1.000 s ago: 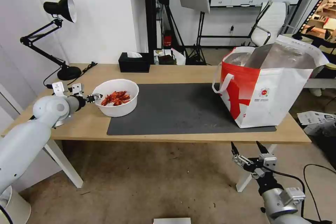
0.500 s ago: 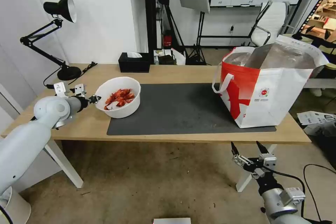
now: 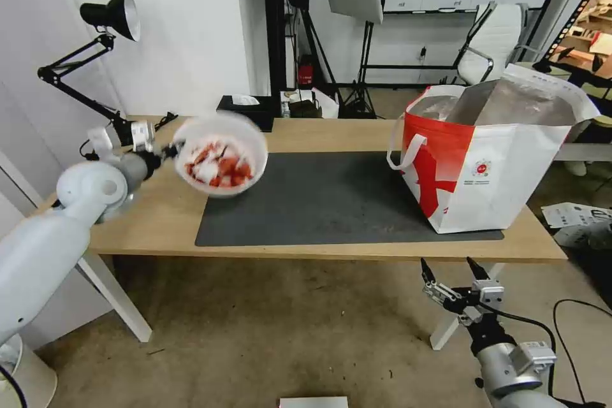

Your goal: Pick up the trash from the table and place it into the takeout bag.

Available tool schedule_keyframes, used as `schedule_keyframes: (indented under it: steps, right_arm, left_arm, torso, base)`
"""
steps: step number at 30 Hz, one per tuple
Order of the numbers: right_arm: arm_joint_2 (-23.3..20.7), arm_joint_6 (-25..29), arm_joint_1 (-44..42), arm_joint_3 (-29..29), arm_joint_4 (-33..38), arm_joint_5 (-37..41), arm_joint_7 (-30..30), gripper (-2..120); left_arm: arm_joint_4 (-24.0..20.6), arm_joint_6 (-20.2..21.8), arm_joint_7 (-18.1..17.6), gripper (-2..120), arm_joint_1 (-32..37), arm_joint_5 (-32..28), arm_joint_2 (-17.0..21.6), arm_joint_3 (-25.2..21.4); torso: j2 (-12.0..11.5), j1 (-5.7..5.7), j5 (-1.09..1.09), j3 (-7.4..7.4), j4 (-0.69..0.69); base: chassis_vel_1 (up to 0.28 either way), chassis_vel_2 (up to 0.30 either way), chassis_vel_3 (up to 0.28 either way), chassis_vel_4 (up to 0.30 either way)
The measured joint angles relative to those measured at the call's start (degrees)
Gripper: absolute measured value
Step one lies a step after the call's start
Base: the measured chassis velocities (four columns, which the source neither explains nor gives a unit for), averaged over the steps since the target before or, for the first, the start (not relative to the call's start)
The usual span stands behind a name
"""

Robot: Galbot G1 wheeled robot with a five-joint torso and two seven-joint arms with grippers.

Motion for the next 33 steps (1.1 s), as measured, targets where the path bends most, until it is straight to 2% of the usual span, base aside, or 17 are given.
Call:
schedule_keyframes:
  steps: [3,8,16,19,20,23,24,27,28,32,33]
  right_arm:
    - [0.00,0.00,0.00,0.00,0.00,0.00,0.00,100]
    - [0.00,0.00,0.00,0.00,0.00,0.00,0.00,100]
    - [0.00,0.00,0.00,0.00,0.00,0.00,0.00,100]
    - [0.00,0.00,0.00,0.00,0.00,0.00,0.00,100]
    - [0.00,0.00,0.00,0.00,0.00,0.00,0.00,100]
    - [0.00,0.00,0.00,0.00,0.00,0.00,0.00,100]
    - [0.00,0.00,0.00,0.00,0.00,0.00,0.00,100]
    - [0.00,0.00,0.00,0.00,0.01,0.00,0.02,100]
    - [0.00,0.00,0.00,0.00,0.01,0.00,0.02,100]
    - [0.00,0.00,0.00,0.00,0.01,0.00,0.01,100]
    - [0.00,0.00,0.00,0.00,0.01,0.00,0.01,100]
  left_arm:
    - [-2.06,-0.28,-0.39,0,-2.76,0.42,-0.83,2.50]
    - [-2.02,-0.44,-1.45,0,-6.35,0.07,-2.05,5.27]
    - [-0.53,-0.09,-2.14,0,-11.24,-1.52,-4.07,9.72]
    - [1.32,0.22,-3.07,0,-15.33,-2.90,-7.11,13.57]
    - [1.32,0.22,-3.07,0,-15.33,-2.90,-7.11,13.57]
    - [5.50,0.49,-4.52,0,-22.88,-4.69,-12.85,18.69]
    - [5.50,0.49,-4.52,0,-22.88,-4.69,-12.85,18.69]
    - [11.83,0.67,-5.50,0,-31.79,-6.82,-21.25,22.62]
    - [11.83,0.67,-5.50,0,-31.79,-6.82,-21.25,22.62]
    - [20.77,0.78,-5.79,0,-38.84,-7.10,-31.36,25.69]
    - [20.77,0.78,-5.79,0,-38.84,-7.10,-31.36,25.69]
  torso:
    - [0.00,0.00,-0.01,0.00,0.01]
    - [0.00,0.00,0.00,0.00,0.00]
    - [0.00,0.00,-0.01,0.00,0.02]
    - [0.00,0.00,-0.01,0.00,0.03]
    - [0.00,0.00,-0.01,0.00,0.03]
    - [-0.01,0.00,-0.01,0.01,0.01]
    - [-0.01,0.00,-0.01,0.01,0.01]
    - [0.00,0.00,0.04,0.00,-0.04]
    - [0.00,0.00,0.04,0.00,-0.04]
    - [-0.01,0.01,0.02,0.00,0.00]
    - [-0.01,0.01,0.02,0.00,0.00]
  base:
    - [0.000,0.000,0.000,0.000]
    - [0.000,0.000,0.000,0.000]
    - [0.000,0.000,0.000,0.000]
    - [0.000,0.000,0.000,0.000]
    - [0.000,0.000,0.000,0.000]
    - [0.000,0.000,0.000,0.000]
    - [0.000,0.000,0.000,0.000]
    - [0.000,0.000,0.000,0.000]
    - [0.000,0.000,0.000,0.000]
    - [0.000,0.000,0.000,0.000]
    - [0.000,0.000,0.000,0.000]
